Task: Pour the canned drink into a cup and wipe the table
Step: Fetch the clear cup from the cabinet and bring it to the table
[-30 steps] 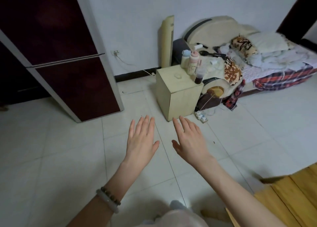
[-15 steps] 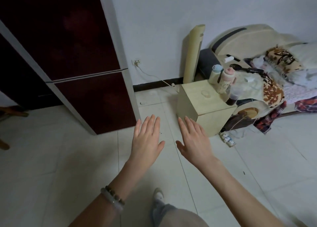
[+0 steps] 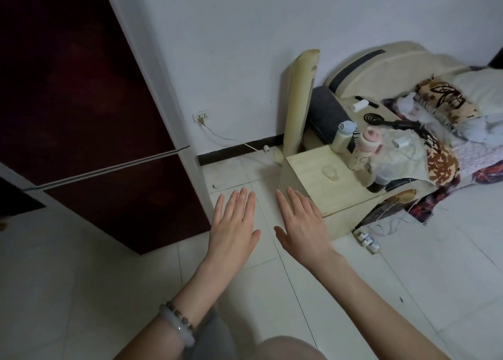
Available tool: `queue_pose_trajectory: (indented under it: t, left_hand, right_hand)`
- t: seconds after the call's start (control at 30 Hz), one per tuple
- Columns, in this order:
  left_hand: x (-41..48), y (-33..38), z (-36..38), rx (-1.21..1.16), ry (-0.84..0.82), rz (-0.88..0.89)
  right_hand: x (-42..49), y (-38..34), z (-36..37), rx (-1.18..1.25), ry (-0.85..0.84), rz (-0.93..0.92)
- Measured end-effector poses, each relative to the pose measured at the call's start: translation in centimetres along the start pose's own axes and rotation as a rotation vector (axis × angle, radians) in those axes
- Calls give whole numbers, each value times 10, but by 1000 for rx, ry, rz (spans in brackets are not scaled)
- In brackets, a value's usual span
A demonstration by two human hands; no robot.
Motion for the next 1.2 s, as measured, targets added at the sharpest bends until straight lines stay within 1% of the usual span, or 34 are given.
queue_pose_trajectory:
  t: [0.13,0.23,0.4,0.53,0.6,0.67,0.83,1.1,1.2]
  left_hand:
    - [65,-27,13,-16,-11,83]
    - [121,-49,21,-47,-7,178]
    - [211,-81,30,-63,-58,325]
    - [269,-89,36,-65,-70,455]
    - [292,-84,41,-60,-80,511]
    - [313,-75,45,-62,-125,553]
    - [357,-40,65,-69,-186,678]
    - [444,33,116,-63,-227,817]
    - [479,68,135,-71,-307,857]
  right_hand:
    - [55,6,15,-4,-15,94]
    - [101,12,21,-16,-13,184]
    - [172,22,28,-15,3,339]
    - [210,36,35,-12,5,484]
    - [220,47,40,-4,-3,559]
    - [227,60,45,-2,-13,618]
    - [238,103,59,25,-33,749]
    - [256,202,93,65,-61,880]
    - [259,241,102,108,-88,920]
Point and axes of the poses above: each hand's wrist, its own x-axis towards the middle knuckle, its own z-axis out of the palm, y = z × x, the point moved 3 cm from there along x, towards the middle knuckle, and after that the axes turned 9 degrees about -y, right-handed, at the moved point
